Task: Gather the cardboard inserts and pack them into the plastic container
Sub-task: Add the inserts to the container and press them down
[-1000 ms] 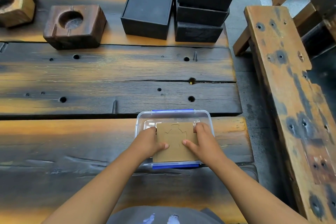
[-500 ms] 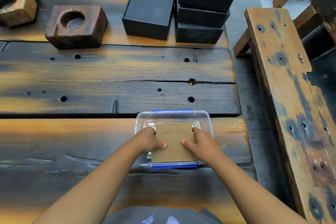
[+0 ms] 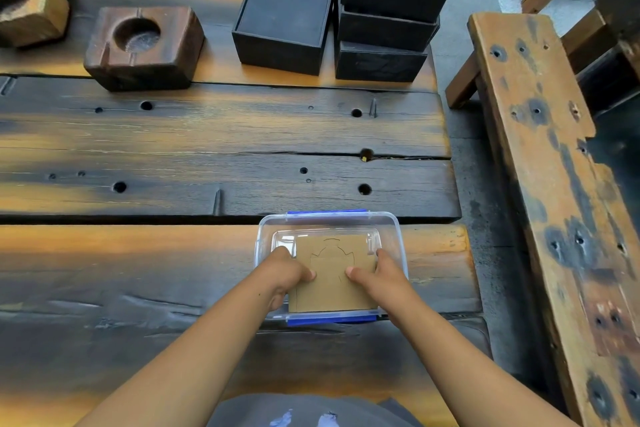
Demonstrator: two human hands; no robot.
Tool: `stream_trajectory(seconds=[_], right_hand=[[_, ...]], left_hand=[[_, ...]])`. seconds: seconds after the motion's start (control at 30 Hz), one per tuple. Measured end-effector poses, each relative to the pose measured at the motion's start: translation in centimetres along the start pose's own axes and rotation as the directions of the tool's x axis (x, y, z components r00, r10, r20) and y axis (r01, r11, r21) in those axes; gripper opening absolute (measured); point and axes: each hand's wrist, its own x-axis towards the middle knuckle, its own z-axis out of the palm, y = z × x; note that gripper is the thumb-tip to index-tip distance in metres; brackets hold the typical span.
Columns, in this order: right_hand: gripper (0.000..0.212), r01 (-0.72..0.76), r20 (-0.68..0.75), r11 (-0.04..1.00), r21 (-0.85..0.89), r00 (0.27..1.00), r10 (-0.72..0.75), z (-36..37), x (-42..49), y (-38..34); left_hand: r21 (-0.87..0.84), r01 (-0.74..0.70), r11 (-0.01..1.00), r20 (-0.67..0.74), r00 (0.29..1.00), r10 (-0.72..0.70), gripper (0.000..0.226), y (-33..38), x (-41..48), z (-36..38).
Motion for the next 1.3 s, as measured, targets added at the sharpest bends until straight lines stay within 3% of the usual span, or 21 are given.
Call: stream_trajectory(seconds=[0.13, 0.23, 0.53, 0.83, 1.0, 1.3], right_hand=[[0.049, -0.040, 0.028, 0.998, -0.049, 0.999, 0.042, -0.1, -0.2, 0.3], [0.055, -0.088, 0.041, 0.995, -0.048, 0.995, 0.090, 0.0, -0.2, 0.3], [0.057, -0.148, 0.056, 0.987, -0.060, 0.987, 0.151, -0.1, -0.2, 0.2], [0.055, -0.181, 0.082, 0.983, -0.029, 0.980, 0.183, -0.1, -0.5, 0.0], [0.048, -0.154, 0.039, 0.986, -0.059, 0.987, 0.156, 0.1, -0.9, 0.1], [0.059, -0.170, 0.049, 0.980, -0.099, 0.983, 0.175, 0.5, -0.9, -0.3]], left_hand=[[-0.024, 0.006, 1.000, -0.035, 0.999, -0.007, 0.038, -1.4, -0.2, 0.1], [-0.099, 0.031, 0.995, -0.027, 0.999, -0.034, 0.030, -2.4, -0.4, 0.3], [-0.106, 0.035, 0.994, -0.016, 0.999, -0.037, 0.038, -2.4, -0.1, 0.9], [-0.048, 0.038, 0.998, -0.035, 0.999, -0.040, 0.036, -2.3, 0.0, 0.7], [0.023, 0.018, 1.000, -0.044, 0.999, -0.017, 0.050, -2.7, -0.2, 0.7], [0.069, 0.001, 0.998, -0.019, 1.000, 0.000, 0.045, -2.6, -0.4, 0.1]])
